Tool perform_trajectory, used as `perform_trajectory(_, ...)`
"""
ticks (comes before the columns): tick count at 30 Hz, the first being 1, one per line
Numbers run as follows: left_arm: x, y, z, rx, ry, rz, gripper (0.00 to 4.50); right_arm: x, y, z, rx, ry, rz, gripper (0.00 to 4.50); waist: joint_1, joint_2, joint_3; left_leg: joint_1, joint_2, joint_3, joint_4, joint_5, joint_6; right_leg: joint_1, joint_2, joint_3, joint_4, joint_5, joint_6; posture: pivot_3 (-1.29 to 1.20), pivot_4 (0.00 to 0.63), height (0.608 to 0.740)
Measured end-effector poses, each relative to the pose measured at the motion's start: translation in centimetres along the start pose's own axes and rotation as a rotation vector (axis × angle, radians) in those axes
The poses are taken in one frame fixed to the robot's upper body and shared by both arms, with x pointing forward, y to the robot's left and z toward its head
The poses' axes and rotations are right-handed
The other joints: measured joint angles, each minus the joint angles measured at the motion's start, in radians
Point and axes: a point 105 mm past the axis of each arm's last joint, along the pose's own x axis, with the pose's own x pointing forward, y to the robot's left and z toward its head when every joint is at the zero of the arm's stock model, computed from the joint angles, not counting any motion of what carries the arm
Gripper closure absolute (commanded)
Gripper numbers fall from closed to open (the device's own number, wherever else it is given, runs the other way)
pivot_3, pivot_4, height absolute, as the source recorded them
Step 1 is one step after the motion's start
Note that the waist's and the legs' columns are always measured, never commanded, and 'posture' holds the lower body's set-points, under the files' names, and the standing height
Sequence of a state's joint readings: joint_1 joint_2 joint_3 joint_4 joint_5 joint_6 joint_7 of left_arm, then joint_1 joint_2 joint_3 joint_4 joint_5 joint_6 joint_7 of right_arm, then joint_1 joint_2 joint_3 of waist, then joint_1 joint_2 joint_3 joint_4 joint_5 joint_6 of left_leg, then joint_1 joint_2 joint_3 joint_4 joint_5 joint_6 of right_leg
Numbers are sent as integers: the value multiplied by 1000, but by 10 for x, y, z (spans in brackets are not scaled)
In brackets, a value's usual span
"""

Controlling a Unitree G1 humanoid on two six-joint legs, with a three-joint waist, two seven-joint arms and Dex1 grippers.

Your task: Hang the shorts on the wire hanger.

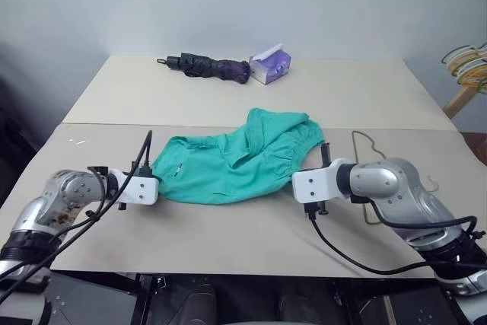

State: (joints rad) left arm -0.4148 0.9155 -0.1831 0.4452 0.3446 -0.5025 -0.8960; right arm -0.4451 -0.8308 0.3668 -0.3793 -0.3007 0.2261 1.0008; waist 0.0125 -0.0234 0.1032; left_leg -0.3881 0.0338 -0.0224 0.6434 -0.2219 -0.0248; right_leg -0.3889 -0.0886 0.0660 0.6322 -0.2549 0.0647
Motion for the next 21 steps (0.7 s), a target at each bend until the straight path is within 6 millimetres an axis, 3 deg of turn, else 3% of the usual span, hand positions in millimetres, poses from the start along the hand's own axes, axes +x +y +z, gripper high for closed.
perform_trajectory(1, 3, 1, -1, 0, 2, 7, 4475, 0, 0, 1, -1, -1, -2, 4500, -1, 0, 0, 0, 0, 0, 0, 0, 0, 0, 0, 0, 0, 0, 0, 6, 58, 740)
perform_trajectory(10, 5, 7, -2, 13, -18, 2, 4475, -6, -3, 0, 10, -12, -6, 4500, -4, 0, 0, -1, 0, 0, 0, 0, 0, -1, 0, 0, 0, 0, 0, -5, 64, 740)
perform_trajectory(13, -11, 2, 4, 13, -83, -74, 4475, -18, 4, -2, 32, -53, 43, 4500, -8, -1, 0, -3, 0, 0, 0, 0, 0, -2, 0, 0, -1, 0, 0, -17, 69, 740)
perform_trajectory(18, -45, -21, 38, 4, -267, -264, 4475, -44, 19, 9, 31, -195, 197, 4500, -29, -1, 1, -2, 2, 0, 0, 0, 0, -2, 0, 0, 0, 0, 0, -8, 74, 740)
perform_trajectory(21, -58, -23, 50, -5, -301, -325, 4475, -58, 27, 12, 35, -242, 306, 4500, -30, -1, 1, 1, 2, 0, 0, 0, 0, 0, 1, 0, 1, 0, 0, 3, 73, 740)
